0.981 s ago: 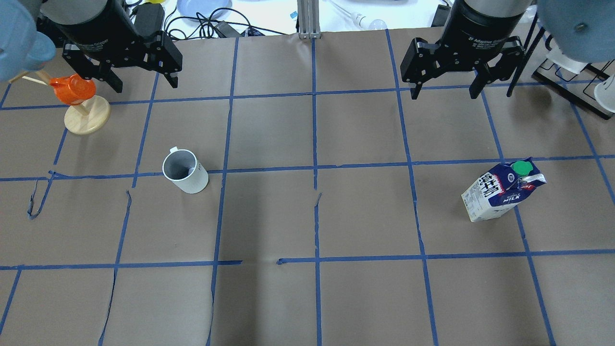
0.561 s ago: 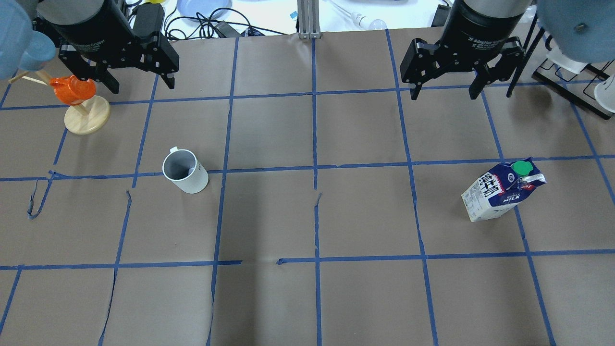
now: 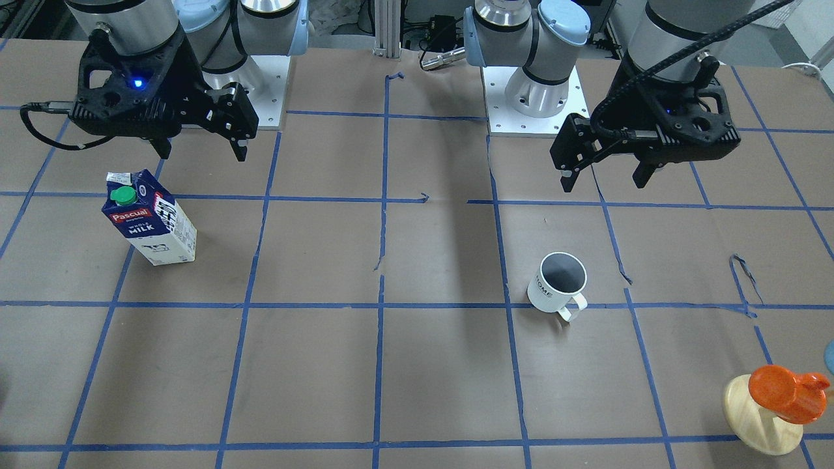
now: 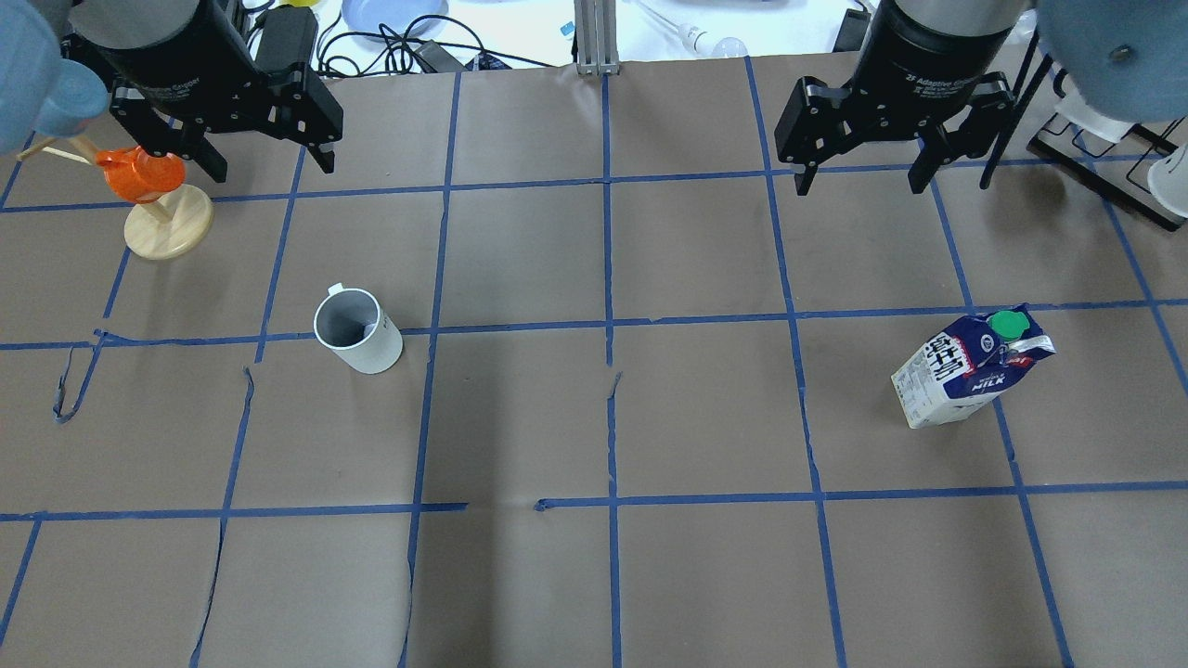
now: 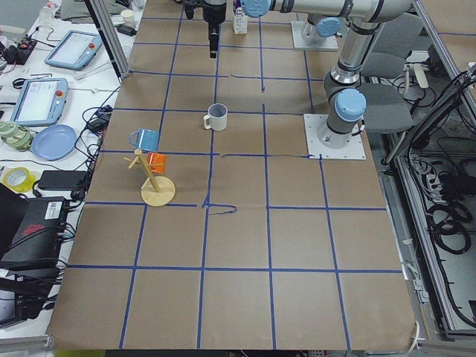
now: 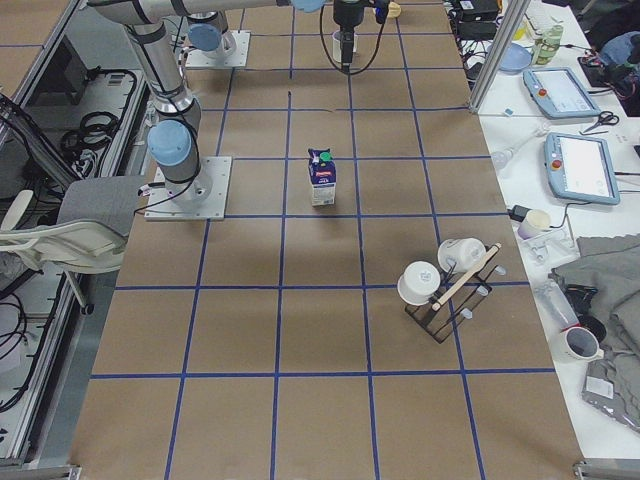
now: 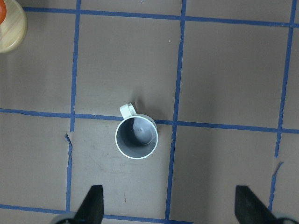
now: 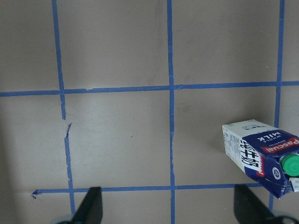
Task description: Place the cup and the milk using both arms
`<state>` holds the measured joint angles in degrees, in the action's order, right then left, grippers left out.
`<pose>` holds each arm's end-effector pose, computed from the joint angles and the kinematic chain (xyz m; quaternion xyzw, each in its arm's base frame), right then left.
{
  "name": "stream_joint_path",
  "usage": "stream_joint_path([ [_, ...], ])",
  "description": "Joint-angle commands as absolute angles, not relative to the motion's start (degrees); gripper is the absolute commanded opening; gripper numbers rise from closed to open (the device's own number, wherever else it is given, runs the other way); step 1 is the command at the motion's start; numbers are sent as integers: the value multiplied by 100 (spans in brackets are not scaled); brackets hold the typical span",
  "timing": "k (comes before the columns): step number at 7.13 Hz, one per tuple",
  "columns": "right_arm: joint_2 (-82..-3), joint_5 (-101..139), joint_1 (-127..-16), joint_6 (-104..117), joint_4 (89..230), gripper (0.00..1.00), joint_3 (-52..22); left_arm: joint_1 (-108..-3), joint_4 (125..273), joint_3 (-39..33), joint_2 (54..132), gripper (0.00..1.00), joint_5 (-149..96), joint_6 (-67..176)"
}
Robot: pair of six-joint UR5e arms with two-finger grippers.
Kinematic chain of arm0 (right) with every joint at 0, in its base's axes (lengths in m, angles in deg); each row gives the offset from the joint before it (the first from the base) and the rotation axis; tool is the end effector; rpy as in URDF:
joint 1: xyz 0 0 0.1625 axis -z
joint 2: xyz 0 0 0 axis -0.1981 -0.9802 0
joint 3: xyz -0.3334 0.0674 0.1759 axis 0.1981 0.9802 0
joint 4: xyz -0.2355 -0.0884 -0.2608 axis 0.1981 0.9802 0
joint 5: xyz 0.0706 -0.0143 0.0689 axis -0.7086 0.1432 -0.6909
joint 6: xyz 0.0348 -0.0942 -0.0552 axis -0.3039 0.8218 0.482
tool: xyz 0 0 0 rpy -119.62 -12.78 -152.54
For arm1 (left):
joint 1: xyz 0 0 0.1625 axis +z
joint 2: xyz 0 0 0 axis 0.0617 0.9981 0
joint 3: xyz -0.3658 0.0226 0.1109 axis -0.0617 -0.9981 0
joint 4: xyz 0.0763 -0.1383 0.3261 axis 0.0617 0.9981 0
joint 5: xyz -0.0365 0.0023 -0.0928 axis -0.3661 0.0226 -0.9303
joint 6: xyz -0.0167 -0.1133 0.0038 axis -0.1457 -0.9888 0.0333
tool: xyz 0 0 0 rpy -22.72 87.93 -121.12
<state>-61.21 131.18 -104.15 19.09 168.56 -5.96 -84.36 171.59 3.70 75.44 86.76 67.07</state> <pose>0.1556 -0.4385 0.4575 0.0132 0.9999 -0.0006 0.0056 -0.1124 -0.4655 0.4618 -0.0391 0.9981 -0.0450 0.0171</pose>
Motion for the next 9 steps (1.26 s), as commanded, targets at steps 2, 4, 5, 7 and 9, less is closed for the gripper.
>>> stream_joint_path([
  [2, -6125, 13120, -10433, 1910, 16841, 100, -605, -8435, 17164, 370, 7544, 100, 8673, 6708],
  [4, -6125, 13120, -10433, 1902, 16850, 100, -639, -8383, 17199, 74, 7614, 100, 8699, 6812],
  [5, -6125, 13120, -10433, 1901, 16850, 100, -657, -7887, 17112, -294, 7823, 100, 8856, 7413],
  [7, -6125, 13120, -10433, 1901, 16850, 100, -666, -7303, 16044, -1155, 7948, 100, 8489, 8039],
  [9, -6125, 13120, -10433, 1901, 16850, 100, -666, -7293, 14800, -1981, 8202, 100, 8471, 8166],
])
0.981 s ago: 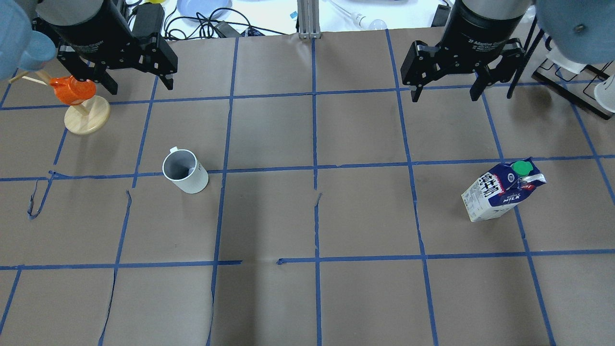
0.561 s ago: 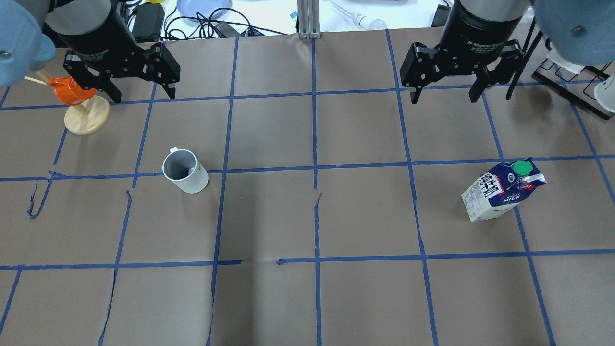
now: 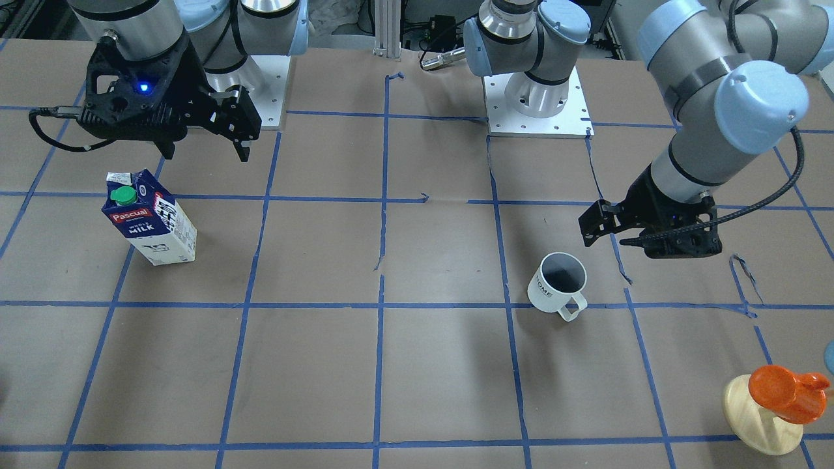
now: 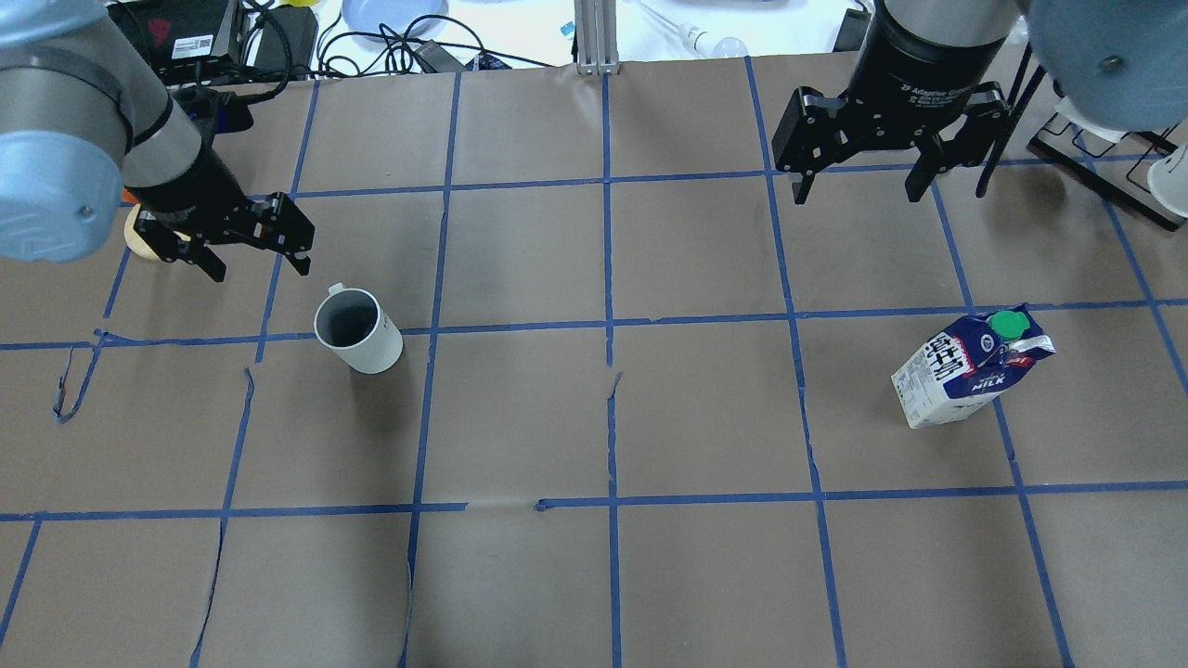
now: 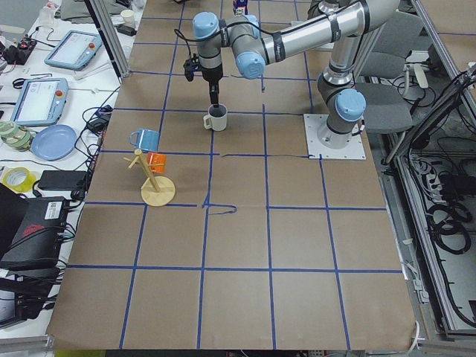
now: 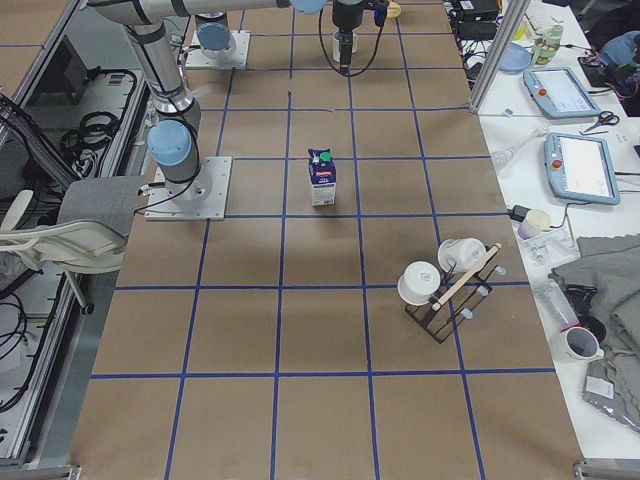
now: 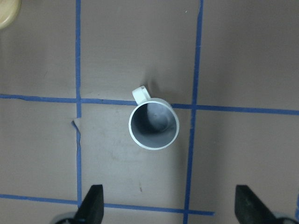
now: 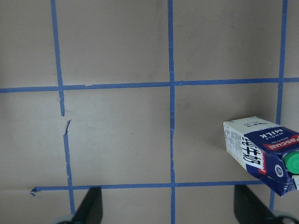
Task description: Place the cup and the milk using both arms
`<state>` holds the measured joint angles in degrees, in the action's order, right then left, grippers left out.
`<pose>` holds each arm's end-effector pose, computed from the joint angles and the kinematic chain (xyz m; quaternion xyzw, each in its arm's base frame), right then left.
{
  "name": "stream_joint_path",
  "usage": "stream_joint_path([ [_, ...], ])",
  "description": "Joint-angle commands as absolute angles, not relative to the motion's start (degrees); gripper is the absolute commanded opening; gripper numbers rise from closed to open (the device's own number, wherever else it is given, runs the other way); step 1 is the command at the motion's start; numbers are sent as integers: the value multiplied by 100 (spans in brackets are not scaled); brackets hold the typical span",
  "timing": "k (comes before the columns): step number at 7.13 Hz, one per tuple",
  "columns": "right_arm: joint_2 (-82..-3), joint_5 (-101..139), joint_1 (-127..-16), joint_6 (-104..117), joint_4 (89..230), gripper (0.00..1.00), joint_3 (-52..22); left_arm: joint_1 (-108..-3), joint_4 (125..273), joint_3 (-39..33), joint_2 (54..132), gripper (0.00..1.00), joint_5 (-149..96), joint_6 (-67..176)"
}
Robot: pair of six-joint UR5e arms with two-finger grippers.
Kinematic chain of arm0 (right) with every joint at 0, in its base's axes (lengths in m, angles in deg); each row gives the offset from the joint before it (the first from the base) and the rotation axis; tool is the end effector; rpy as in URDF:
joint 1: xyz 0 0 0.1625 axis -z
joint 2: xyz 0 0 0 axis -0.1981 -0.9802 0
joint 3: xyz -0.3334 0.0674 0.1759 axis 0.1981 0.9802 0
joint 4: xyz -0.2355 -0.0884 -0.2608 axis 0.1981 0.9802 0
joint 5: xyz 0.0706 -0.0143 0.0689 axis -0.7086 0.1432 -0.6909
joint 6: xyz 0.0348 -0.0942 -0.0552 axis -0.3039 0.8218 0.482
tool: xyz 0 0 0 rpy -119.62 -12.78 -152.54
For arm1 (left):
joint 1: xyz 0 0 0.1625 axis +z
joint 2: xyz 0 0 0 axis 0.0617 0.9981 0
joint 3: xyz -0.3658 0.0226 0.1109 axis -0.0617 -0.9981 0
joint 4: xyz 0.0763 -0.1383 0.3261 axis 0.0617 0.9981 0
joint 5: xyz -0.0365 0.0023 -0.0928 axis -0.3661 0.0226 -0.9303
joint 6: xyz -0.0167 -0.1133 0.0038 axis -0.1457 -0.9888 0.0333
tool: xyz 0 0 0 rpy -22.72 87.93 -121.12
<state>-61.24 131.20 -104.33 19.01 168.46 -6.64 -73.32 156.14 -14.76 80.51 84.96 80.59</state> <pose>0.1568 -0.4366 0.4524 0.0124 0.9999 0.0059 0.0050 -0.0250 -0.4779 0.3085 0.0167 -0.9995 -0.0252 0.0040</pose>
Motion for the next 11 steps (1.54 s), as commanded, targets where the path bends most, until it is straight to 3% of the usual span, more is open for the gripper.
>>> stream_joint_path([
  [1, -6133, 13120, -10433, 1901, 16841, 100, -666, -7301, 14217, -2290, 8360, 100, 8462, 8184],
  [4, -6177, 13120, -10433, 1902, 16841, 100, -675, -7293, 14026, -2478, 8528, 96, 8453, 8219],
  [5, -6169, 13120, -10415, 1893, 16850, 100, -727, -7293, 13922, -2452, 8677, 62, 8375, 8228],
  [7, -6177, 13120, -10415, 1901, 16876, 100, -728, -7293, 13895, -2469, 8809, 26, 8270, 8193],
  [9, -6177, 13120, -10415, 1893, 16885, 100, -736, -7389, 13903, -2469, 8740, 9, 8110, 8036],
  [11, -6169, 13120, -10415, 1893, 16903, 100, -745, -7512, 13973, -2460, 8539, 5, 8076, 7738],
])
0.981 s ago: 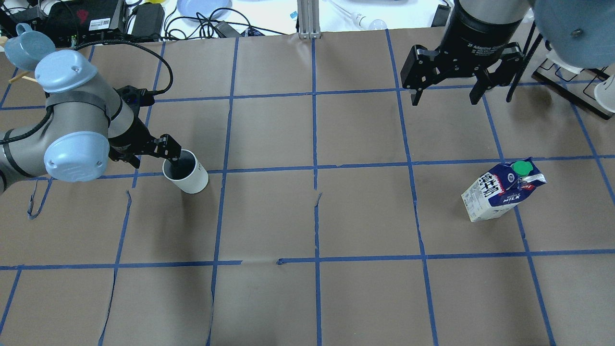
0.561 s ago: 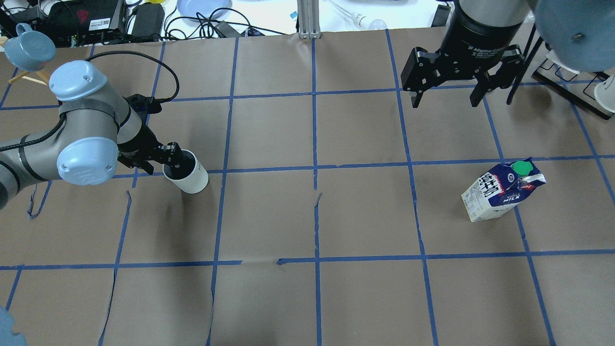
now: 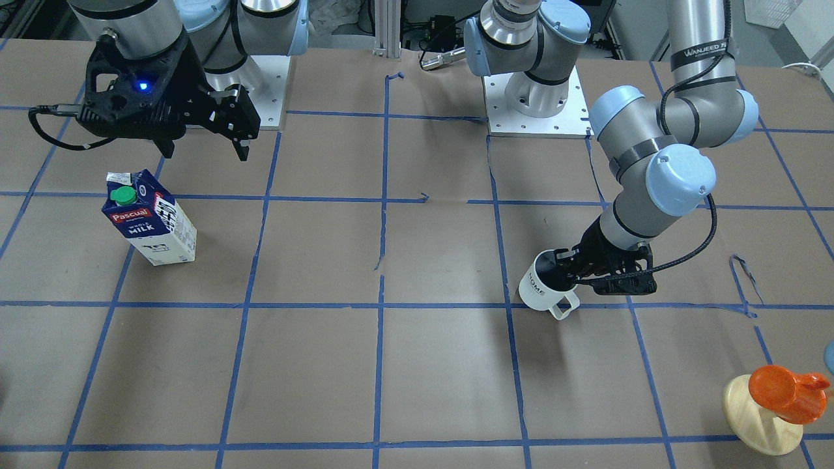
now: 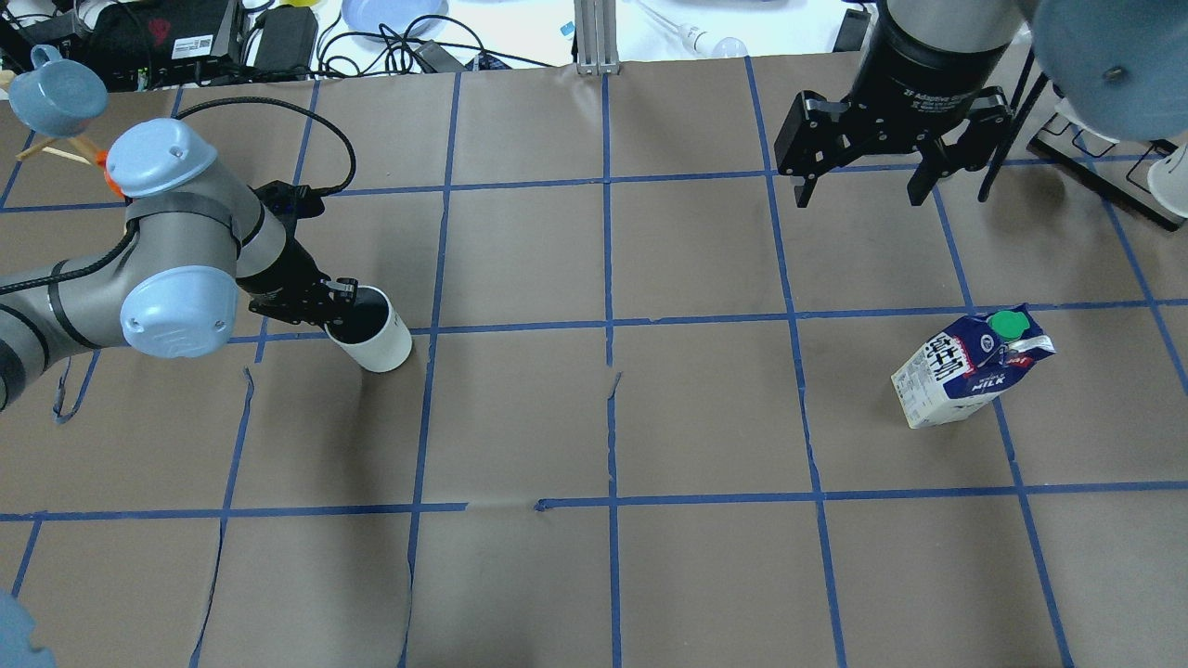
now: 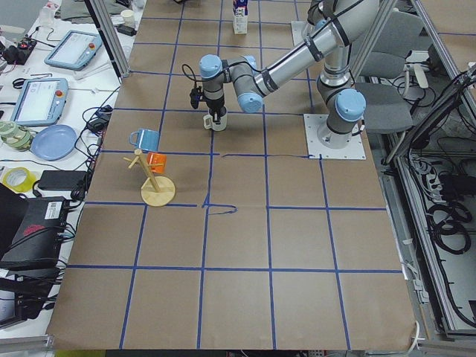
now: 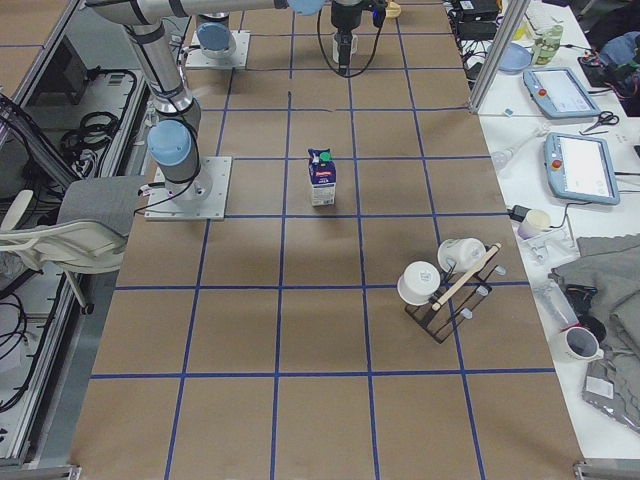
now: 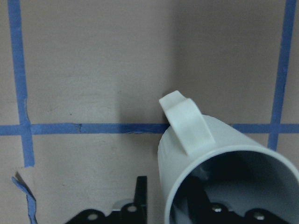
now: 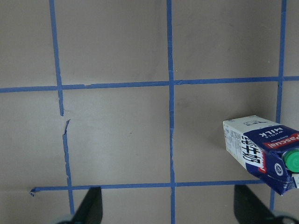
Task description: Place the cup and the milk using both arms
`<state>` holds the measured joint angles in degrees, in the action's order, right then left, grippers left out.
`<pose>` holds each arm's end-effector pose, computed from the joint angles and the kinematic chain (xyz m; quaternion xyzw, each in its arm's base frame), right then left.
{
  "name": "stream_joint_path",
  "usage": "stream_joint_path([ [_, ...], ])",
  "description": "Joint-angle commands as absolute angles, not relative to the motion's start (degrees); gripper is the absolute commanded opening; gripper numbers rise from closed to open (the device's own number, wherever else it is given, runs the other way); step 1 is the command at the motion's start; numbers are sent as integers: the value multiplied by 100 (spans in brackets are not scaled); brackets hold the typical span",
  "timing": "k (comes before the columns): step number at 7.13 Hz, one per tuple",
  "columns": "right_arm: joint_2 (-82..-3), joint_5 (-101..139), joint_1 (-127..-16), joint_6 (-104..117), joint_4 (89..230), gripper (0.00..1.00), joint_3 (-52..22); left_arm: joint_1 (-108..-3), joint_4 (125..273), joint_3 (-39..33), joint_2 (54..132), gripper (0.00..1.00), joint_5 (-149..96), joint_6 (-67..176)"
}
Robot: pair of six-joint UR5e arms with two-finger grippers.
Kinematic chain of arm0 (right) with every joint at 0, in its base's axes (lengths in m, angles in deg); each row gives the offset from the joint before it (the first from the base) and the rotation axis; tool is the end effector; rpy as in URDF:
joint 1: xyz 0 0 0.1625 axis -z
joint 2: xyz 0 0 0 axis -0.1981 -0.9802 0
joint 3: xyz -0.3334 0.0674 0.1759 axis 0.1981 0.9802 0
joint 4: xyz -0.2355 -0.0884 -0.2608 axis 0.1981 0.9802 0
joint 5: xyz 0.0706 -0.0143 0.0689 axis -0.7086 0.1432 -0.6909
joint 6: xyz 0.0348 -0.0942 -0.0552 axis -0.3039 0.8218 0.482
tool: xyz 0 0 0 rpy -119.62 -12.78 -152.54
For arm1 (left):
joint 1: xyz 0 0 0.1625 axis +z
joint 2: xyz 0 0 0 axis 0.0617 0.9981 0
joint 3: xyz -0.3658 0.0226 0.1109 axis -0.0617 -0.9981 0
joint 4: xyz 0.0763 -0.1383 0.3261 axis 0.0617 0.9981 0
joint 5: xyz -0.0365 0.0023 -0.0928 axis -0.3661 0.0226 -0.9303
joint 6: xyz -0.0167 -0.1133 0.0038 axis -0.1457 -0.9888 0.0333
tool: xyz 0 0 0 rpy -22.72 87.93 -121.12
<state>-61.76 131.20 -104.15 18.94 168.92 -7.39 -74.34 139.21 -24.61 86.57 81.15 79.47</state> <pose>0.1553 -0.4342 0.4515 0.0145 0.9999 0.0039 0.0051 -0.0412 -0.4775 0.2206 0.0181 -0.9992 -0.0102 0.0344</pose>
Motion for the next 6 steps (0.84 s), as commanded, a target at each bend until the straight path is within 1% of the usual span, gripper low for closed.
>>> stream_joint_path([
  [1, -6169, 13120, -10415, 1893, 16903, 100, -745, -7826, 13982, -2417, 8372, 6, 7753, 6962],
  [3, -6169, 13103, -10415, 1893, 16912, 100, -745, -9149, 13904, -2337, 8247, 6, 7872, 5897],
  [4, -6169, 13103, -10415, 1893, 16920, 100, -737, -9730, 13895, -2241, 8387, 6, 7960, 5325],
  [6, -6169, 13111, -10407, 1901, 16920, 100, -728, -10340, 13912, -2196, 8493, 6, 8179, 4751],
])
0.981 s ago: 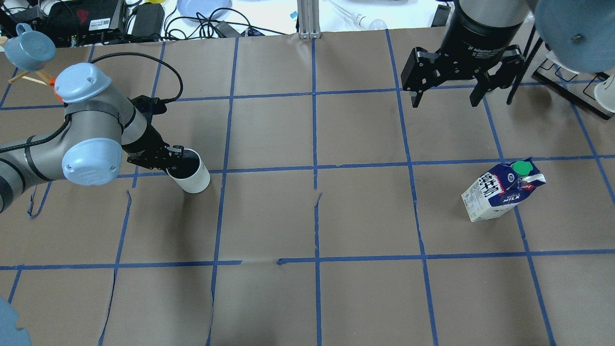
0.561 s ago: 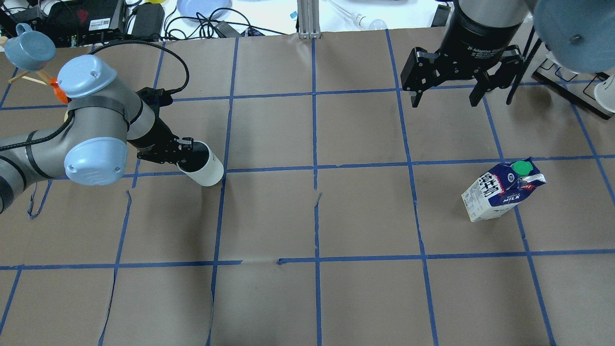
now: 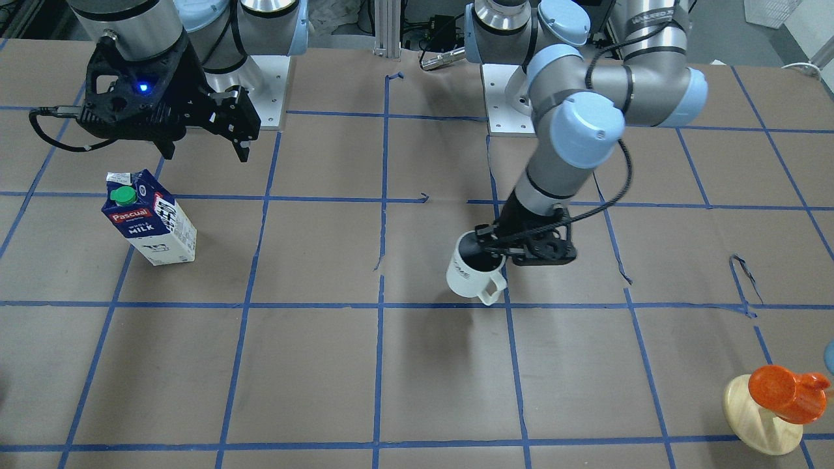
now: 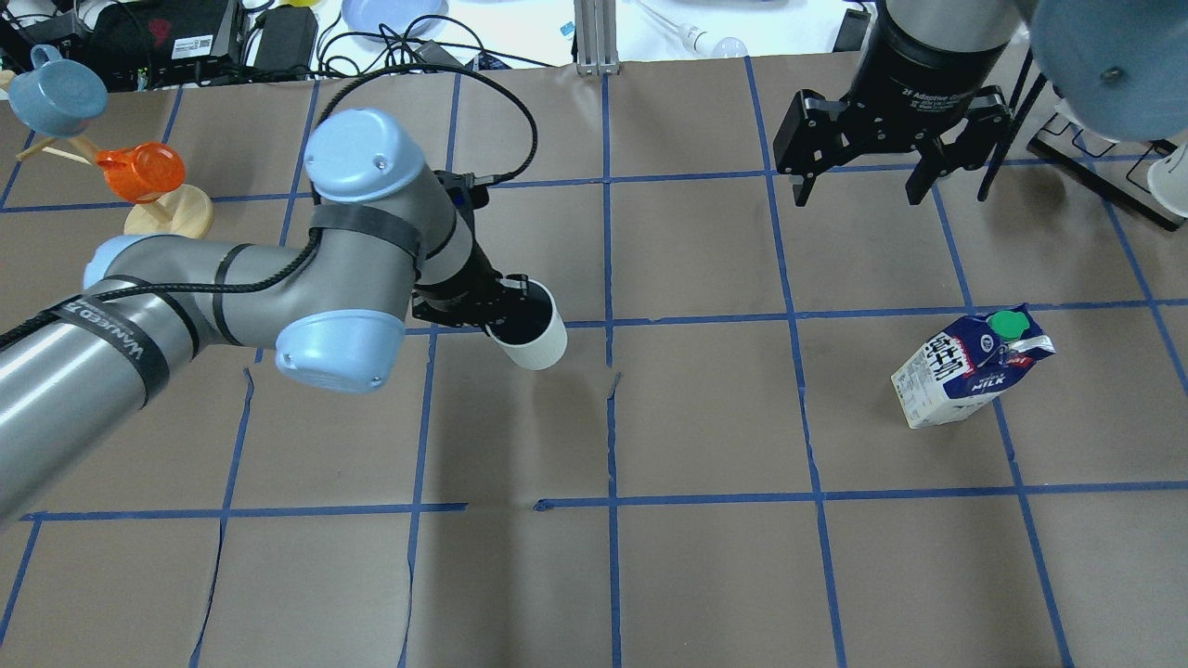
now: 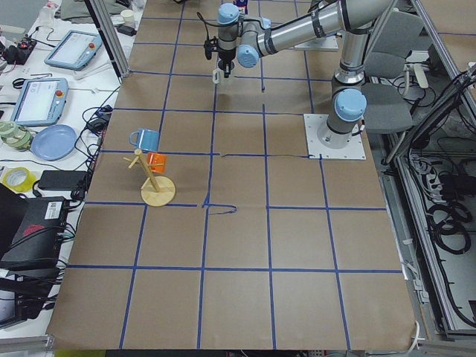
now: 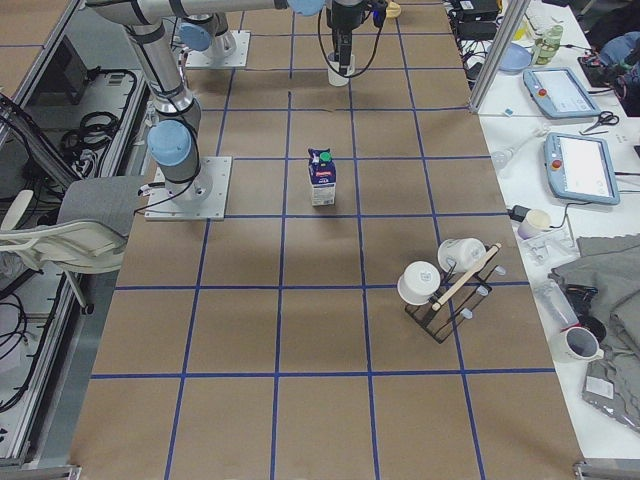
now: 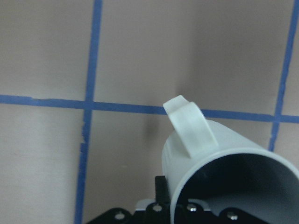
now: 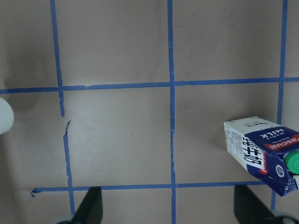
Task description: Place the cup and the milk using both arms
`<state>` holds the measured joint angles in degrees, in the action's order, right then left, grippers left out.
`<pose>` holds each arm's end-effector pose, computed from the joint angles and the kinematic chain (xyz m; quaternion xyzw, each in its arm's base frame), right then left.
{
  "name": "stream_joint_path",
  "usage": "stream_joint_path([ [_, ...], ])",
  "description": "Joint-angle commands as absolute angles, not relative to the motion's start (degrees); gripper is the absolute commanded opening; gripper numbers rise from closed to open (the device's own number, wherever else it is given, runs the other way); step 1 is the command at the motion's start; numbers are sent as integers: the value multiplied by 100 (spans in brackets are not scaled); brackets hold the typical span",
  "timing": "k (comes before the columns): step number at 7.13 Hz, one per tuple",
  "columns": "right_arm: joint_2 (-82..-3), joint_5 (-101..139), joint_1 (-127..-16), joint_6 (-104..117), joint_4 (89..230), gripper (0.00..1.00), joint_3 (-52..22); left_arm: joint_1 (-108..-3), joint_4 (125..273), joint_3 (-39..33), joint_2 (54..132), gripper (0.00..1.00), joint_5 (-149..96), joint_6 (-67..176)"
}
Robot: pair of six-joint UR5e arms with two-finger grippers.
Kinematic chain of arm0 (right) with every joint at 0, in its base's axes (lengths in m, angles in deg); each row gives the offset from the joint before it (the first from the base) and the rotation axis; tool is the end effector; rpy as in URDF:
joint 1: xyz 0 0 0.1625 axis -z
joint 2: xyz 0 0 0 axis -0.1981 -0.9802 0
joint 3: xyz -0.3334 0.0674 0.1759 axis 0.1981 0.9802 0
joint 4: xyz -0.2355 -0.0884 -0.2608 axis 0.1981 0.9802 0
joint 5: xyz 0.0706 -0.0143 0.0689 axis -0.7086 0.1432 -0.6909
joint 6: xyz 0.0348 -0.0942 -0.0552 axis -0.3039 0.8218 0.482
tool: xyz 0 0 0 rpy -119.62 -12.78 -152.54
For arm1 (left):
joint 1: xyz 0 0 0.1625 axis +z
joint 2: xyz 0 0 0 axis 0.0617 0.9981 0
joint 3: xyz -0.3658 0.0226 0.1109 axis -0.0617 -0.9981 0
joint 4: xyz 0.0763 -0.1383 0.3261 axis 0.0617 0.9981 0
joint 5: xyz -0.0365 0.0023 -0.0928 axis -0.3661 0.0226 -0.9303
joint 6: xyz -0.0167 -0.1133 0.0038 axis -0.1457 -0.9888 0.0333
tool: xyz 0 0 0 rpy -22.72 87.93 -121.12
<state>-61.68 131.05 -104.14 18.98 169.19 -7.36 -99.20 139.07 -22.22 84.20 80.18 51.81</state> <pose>0.1556 -0.4352 0.4516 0.0143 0.9999 0.0021 0.0065 -0.2421 -0.4248 0.2561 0.0409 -0.9980 0.0147 0.0456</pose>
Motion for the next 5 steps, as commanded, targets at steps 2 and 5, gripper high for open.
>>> stream_joint_path([
  [2, -6169, 13103, -10415, 1893, 16938, 100, -728, -10500, 13860, -2188, 8546, 7, 8181, 4398],
  [5, -6169, 13103, -10415, 1901, 16938, 100, -728, -10676, 13361, -2188, 8870, 7, 8163, 4335],
])
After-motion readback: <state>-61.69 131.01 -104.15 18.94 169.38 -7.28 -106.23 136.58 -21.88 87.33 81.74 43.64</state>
